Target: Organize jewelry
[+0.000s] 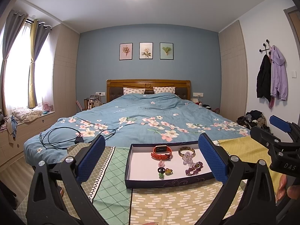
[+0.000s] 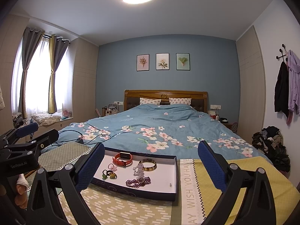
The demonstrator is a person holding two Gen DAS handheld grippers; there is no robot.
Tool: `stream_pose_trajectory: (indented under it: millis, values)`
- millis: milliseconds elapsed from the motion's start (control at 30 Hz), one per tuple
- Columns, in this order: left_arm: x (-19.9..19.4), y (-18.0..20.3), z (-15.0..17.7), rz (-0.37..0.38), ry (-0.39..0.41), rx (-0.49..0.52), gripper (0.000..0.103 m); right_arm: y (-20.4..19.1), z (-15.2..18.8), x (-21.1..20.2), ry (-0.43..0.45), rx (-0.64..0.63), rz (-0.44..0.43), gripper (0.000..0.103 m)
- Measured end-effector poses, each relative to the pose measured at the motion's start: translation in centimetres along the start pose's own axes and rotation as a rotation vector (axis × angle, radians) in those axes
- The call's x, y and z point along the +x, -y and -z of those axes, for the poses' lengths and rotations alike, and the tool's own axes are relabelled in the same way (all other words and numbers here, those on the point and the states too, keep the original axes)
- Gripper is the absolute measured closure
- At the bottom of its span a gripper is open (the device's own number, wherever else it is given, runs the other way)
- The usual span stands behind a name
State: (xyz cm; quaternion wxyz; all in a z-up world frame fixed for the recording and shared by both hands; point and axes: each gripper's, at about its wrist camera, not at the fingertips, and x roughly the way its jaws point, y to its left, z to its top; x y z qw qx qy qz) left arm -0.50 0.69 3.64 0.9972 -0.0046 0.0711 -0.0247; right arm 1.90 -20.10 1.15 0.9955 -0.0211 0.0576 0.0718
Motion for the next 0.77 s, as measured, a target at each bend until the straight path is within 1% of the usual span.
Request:
stream_pose_trajectory:
  millis: [433,567,600,667,733,767]
  values:
    - [0.0,-0.2,0.5,-0.012,0.004,-0.006,0.005,0.3,0.1,0.1,-0.011,0.012,-0.002,0.007]
    - [0.5,-0.5,0.9,-0.001,-0.040,-0.004,0.005,0.7,0.3,0.2,-0.032,0.013,-0.003,0.007]
    - [0.9,-0.7,1.2,-0.003,-0.062,-0.002,0.005,1.0,0.5,0.4,-0.045,0.013,-0.001,0.007]
    - [1.3,-1.1,1.6,-0.023,-0.093,0.009,0.005,2.2,1.0,1.1,-0.096,0.013,0.026,0.007]
    - [2.2,-1.8,2.1,-0.034,-0.133,0.016,0.005,4.5,1.8,2.5,-0.198,0.009,0.067,0.007]
    - [2.6,-2.3,2.4,-0.045,-0.154,0.020,0.005,6.3,2.5,3.7,-0.278,0.003,0.096,0.007]
